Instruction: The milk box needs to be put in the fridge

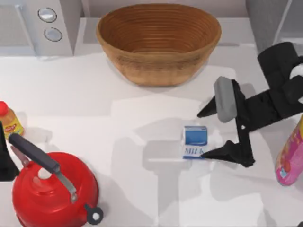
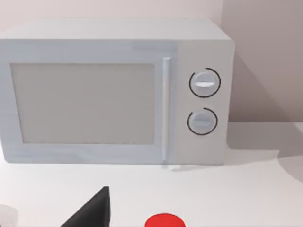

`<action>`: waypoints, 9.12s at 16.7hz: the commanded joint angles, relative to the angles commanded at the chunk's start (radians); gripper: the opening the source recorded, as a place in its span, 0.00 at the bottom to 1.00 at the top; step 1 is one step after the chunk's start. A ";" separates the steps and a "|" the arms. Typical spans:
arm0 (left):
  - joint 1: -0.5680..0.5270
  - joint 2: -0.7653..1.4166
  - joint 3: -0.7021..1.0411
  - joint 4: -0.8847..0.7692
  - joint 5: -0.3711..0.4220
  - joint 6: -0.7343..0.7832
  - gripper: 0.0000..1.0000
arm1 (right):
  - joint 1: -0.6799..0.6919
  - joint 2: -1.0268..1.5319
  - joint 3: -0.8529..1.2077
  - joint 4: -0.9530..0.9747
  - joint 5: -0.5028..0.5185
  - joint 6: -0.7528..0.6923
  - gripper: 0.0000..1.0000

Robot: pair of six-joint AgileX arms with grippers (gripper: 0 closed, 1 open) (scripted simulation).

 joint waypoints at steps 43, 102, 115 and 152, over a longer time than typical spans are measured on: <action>0.000 0.000 0.000 0.000 0.000 0.000 1.00 | 0.094 0.132 -0.007 0.217 0.029 0.117 0.00; 0.000 0.000 0.000 0.000 0.000 0.000 1.00 | -0.302 -1.753 -0.970 0.451 0.776 1.106 0.00; 0.000 0.000 0.000 0.000 0.000 0.000 1.00 | -0.461 -0.417 -0.379 1.176 0.611 1.099 0.00; 0.000 0.000 0.000 0.000 0.000 0.000 1.00 | -0.503 0.524 0.554 1.172 0.609 1.114 0.08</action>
